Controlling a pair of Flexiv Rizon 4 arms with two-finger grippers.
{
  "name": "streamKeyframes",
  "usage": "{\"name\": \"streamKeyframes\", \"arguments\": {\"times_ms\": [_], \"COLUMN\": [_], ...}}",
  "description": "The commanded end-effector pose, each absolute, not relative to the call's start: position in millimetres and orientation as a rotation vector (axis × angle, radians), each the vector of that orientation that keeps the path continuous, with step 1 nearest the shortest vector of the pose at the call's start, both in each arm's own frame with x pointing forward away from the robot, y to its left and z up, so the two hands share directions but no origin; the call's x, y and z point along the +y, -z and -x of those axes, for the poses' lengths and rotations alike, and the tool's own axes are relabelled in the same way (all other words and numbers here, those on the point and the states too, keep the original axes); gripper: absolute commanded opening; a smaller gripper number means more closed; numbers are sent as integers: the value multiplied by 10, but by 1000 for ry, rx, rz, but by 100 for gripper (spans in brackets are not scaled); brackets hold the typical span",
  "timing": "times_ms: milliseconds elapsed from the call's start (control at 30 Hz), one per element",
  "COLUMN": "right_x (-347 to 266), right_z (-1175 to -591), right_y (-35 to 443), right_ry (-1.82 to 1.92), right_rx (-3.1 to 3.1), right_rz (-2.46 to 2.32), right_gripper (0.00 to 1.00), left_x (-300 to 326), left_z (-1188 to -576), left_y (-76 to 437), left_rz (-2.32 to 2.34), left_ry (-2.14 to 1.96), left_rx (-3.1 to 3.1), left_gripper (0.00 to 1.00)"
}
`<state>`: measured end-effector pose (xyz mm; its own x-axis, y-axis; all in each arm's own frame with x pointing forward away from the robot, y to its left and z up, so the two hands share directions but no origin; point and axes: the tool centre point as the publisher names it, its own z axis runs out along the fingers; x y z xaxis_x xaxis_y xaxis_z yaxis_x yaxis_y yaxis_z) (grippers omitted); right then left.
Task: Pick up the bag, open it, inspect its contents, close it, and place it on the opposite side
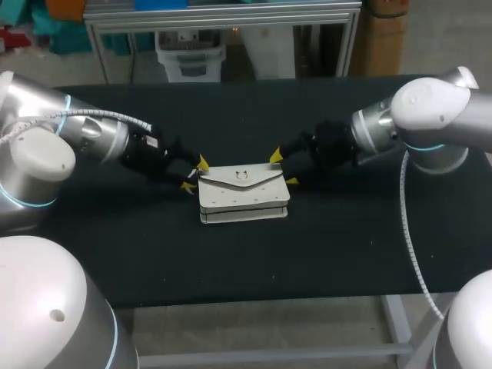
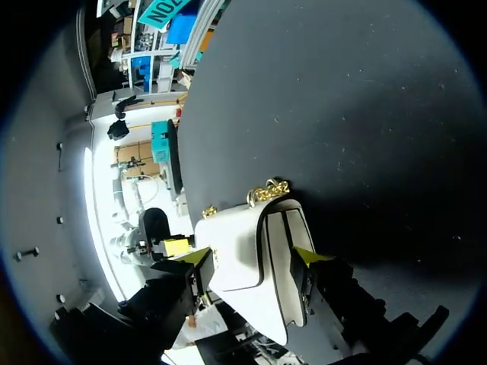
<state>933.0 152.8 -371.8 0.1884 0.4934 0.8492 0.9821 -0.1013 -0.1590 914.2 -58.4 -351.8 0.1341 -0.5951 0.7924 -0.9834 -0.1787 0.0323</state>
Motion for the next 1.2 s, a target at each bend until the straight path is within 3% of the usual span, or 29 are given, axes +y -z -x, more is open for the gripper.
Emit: {"name": "streamKeyframes", "arguments": {"times_ms": [33,233,267,400,500,600,667,700,767,800,867,967,1000,1067,1133,1200], "right_x": [1579,1643,1650,1677,1684,1683,1679,1673,1666,1664,1661,1660,1657,1651,1642,1624], "right_z": [-9372,-9372,-9371,-9362,-9356,-9342,-9333,-9327,-9318,-9316,-9310,-9297,-9294,-9287,-9273,-9258], "right_y": [3730,3773,3781,3811,3819,3823,3830,3839,3850,3853,3857,3857,3857,3863,3869,3876], "right_ry": [809,784,779,772,767,766,767,767,771,771,784,790,791,795,802,812], "right_rx": [-1395,-1378,-1376,-1373,-1374,-1376,-1376,-1376,-1375,-1375,-1389,-1406,-1409,-1414,-1423,-1422], "right_rz": [1683,1679,1678,1674,1674,1678,1680,1683,1686,1686,1689,1694,1698,1699,1705,1707], "right_gripper": [60,56,50,42,28,22,20,16,10,3,0,45,67,99,100,100], "left_x": [-586,-619,-624,-661,-706,-647,-678,-707,-747,-758,-779,-789,-788,-759,-719,-683], "left_z": [-9159,-9165,-9165,-9151,-9142,-9112,-9100,-9096,-9093,-9093,-9094,-9105,-9107,-9108,-9096,-9077], "left_y": [3549,3600,3610,3628,3634,3659,3651,3644,3646,3651,3663,3672,3673,3665,3656,3652], "left_rz": [-1835,-1800,-1796,-1756,-1737,-1729,-1724,-1723,-1722,-1716,-1712,-1715,-1717,-1722,-1741,-1744], "left_ry": [-885,-875,-874,-865,-855,-854,-854,-854,-849,-849,-847,-831,-828,-828,-831,-837], "left_rx": [-1507,-1509,-1509,-1527,-1543,-1546,-1547,-1547,-1546,-1550,-1547,-1548,-1548,-1545,-1533,-1527], "left_gripper": [59,60,59,62,63,58,47,21,0,0,0,0,0,0,46,58]}}
